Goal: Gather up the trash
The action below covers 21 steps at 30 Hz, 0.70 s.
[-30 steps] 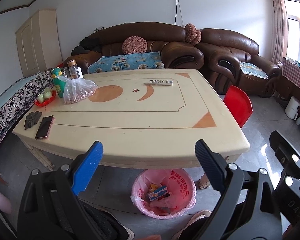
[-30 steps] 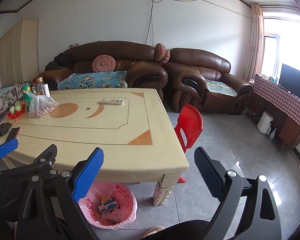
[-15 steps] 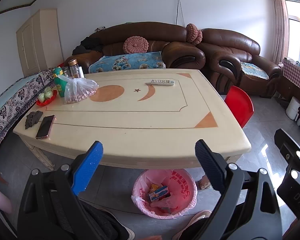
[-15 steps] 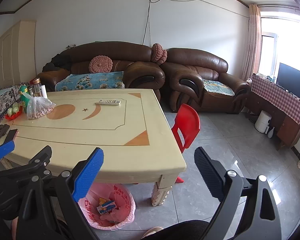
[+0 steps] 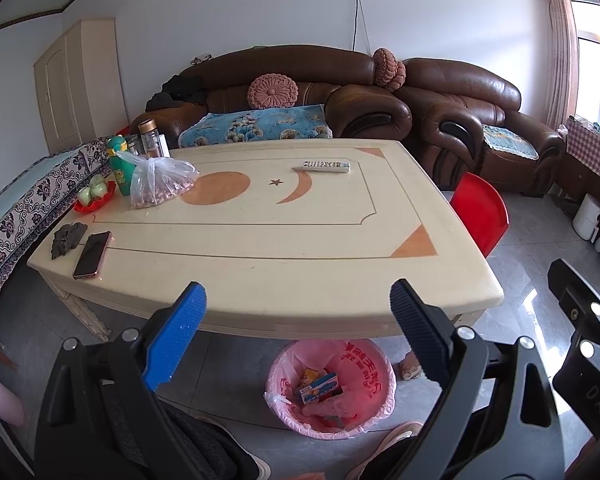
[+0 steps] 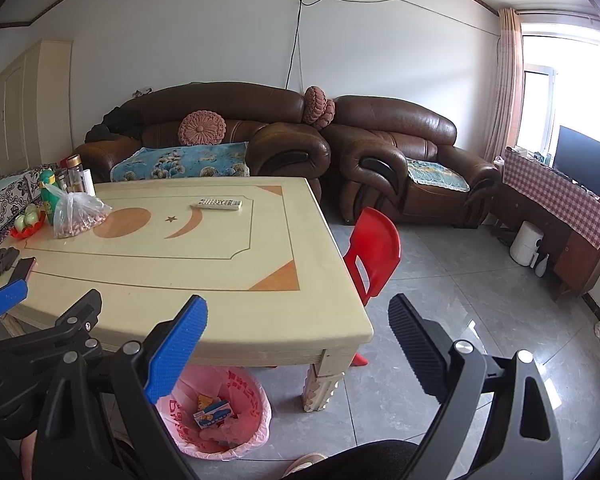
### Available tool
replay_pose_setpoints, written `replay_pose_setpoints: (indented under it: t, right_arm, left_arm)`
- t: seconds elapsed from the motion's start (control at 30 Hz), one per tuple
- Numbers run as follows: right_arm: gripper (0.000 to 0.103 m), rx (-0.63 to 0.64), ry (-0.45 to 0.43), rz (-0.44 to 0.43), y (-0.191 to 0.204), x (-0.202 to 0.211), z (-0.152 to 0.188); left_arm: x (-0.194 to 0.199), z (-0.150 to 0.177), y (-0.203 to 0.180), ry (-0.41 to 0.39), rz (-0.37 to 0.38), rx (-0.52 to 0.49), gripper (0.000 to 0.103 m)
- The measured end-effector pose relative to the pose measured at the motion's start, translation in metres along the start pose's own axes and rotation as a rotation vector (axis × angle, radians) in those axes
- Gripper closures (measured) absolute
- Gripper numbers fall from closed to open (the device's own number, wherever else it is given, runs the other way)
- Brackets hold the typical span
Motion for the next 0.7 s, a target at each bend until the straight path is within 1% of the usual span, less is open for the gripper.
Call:
replay_pose_setpoints:
  t: [0.6,0.67,0.7]
  right_arm:
    - [0.013,-0.001,0.000,0.003,-0.0037,-0.0006,-0.0012]
    - [0.013,0.000,-0.001,0.003,-0.0034,-0.0006,-0.0017]
    - [0.013,0.000,-0.002,0.004,-0.0039,-0.0006,-0.0016]
  left_arm:
    - [-0.0015,-0.0027,0.0061,-0.006,-0.012,0.004,0.012]
    - [-0.0022,-0.0034,0.0078,-0.004,-0.013,0.008,0.011]
    - [-0.0021,-0.0034,0.0072,-0.003,-0.015,0.008,0.008]
Point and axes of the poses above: each gripper's, at about its wrist camera, not at the fingertips, and x roughly against the way its jaws point, y to its left, z to its underside, the point moved 4 cm from there along -x, roughly the way its jaws point, and after that the axes turned 5 degrees about -z, right-handed, at the moved point
